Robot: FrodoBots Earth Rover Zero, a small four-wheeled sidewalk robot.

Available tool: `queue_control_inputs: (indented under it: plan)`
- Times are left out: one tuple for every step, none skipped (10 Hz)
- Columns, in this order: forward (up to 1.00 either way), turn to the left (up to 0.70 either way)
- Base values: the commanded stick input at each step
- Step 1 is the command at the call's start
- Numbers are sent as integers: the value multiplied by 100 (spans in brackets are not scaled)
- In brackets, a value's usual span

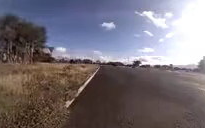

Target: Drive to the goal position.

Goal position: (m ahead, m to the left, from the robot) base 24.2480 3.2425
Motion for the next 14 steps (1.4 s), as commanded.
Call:
queue_control_inputs:
  plan:
    - [45,0]
    - [45,0]
    - [45,0]
    - [45,0]
    - [45,0]
    - [45,-6]
    - [45,-11]
    - [45,-27]
    - [45,-27]
    - [45,-27]
    - [45,-27]
    - [45,-22]
    - [45,-12]
    - [45,-3]
